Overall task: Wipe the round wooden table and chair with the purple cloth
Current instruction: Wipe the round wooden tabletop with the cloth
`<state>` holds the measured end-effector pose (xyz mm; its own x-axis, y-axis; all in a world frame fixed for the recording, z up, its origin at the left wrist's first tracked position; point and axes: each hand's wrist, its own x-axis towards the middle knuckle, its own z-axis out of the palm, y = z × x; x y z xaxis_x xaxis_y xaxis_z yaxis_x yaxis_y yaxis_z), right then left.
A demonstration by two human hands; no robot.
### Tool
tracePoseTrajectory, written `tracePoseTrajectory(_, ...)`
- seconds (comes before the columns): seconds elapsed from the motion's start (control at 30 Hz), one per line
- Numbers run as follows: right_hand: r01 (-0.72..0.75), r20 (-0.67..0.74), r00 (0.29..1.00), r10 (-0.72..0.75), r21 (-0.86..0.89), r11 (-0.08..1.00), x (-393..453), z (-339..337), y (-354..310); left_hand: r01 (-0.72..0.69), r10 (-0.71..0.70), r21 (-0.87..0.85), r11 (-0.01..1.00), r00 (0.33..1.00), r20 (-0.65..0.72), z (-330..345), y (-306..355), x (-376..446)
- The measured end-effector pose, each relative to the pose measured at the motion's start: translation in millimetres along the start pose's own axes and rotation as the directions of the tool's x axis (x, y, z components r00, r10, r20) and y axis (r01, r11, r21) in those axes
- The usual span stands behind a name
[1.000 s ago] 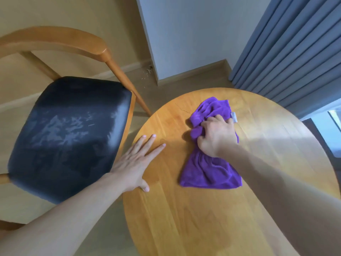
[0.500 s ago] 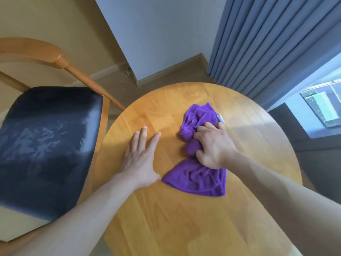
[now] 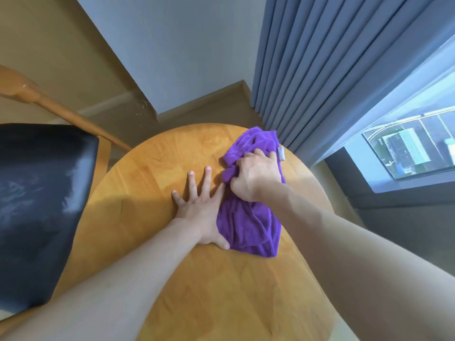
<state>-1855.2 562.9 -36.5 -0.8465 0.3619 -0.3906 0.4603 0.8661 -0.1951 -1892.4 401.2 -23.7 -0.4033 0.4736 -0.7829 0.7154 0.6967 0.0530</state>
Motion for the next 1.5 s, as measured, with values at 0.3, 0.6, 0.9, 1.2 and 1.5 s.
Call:
tracePoseTrajectory(0.3, -0.152, -0.144, 0.974, 0.177, 0.169, 0.974, -65.4, 27.0, 57.7, 0.033, -0.032, 0.040, 0.999, 0.999, -0.015, 1.0, 5.2, 3.2)
tracePoseTrajectory(0.6, -0.464, -0.119, 0.846, 0.519, 0.313, 0.829, -112.1, 55.9, 36.9, 0.037, -0.035, 0.111, 0.993, 0.999, -0.022, 0.4, 10.9, -3.5)
tracePoseTrajectory(0.9, -0.613, -0.053, 0.742, 0.668, 0.351, 0.708, -202.9, 96.8, -16.9, -0.475, 0.494, 0.446, 0.759, 0.866, 0.082, 21.0, 47.8, -22.9)
tracePoseTrajectory(1.2, -0.517, -0.069, 0.822, 0.565, 0.322, 0.793, -238.7, 96.9, 36.3, -0.449, 0.469, 0.512, 0.732, 0.878, 0.100, 77.1, 47.9, -61.9)
tracePoseTrajectory(1.5, -0.701, -0.098, 0.520, 0.849, 0.519, 0.489, -242.5, 122.6, -8.7, -0.439, 0.469, 0.472, 0.764, 0.881, 0.061, 88.6, 46.7, -61.4)
